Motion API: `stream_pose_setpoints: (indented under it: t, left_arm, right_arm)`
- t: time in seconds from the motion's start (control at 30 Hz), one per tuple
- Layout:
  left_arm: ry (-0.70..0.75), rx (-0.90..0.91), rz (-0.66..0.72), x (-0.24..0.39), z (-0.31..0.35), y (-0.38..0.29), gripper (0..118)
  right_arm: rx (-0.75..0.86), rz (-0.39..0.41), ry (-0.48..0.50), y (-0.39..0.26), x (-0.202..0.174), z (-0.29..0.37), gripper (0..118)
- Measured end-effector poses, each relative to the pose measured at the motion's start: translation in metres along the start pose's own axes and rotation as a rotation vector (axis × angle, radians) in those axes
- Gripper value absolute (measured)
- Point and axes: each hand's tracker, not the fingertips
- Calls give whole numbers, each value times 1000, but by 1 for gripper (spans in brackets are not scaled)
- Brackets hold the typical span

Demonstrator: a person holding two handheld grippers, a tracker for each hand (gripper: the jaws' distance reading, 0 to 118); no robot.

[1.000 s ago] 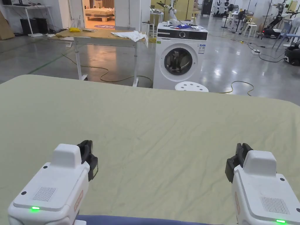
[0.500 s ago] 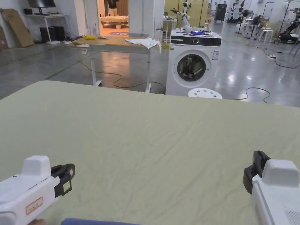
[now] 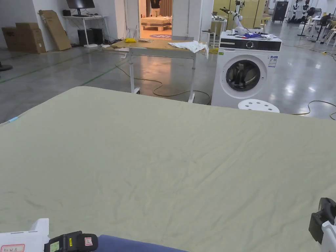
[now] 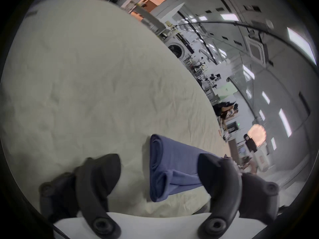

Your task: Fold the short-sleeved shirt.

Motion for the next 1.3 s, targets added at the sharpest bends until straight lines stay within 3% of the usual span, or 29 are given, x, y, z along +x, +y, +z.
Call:
stream_pose_setpoints:
  t: [0.1, 0.17, 0.23, 0.3, 0.4, 0.47, 0.87, 1.13, 1.3]
  left_arm:
    - [-151, 86, 108, -3, -1, -7, 95]
    - [-213, 10, 162, -5, -14, -9, 89]
    - [-248, -93, 126, 7, -28, -15, 85]
    - [-221, -171, 99, 17, -43, -21, 68]
    - [-154, -192, 125, 21, -56, -22, 22]
    - [-131, -180, 96, 29, -58, -26, 12]
    - [-35, -123, -88, 82, -13, -5, 6]
    - [217, -62, -204, 113, 39, 17, 6]
    - [239, -73, -234, 146, 35, 6, 7]
  right_arm:
    - [-1, 7, 0, 0, 1, 1, 2]
    - [-1, 8, -2, -1, 2, 1, 2]
    - [-3, 4, 1, -1, 1, 1, 2]
    - [-5, -2, 2, -1, 0, 1, 2]
    - [-9, 0, 10, -3, -3, 2, 2]
    - [-15, 7, 16, -5, -4, 1, 2]
    - [-35, 13, 13, -9, 7, -2, 2]
    - [-35, 19, 17, -8, 11, -3, 2]
    - [-41, 19, 30, -10, 9, -5, 2]
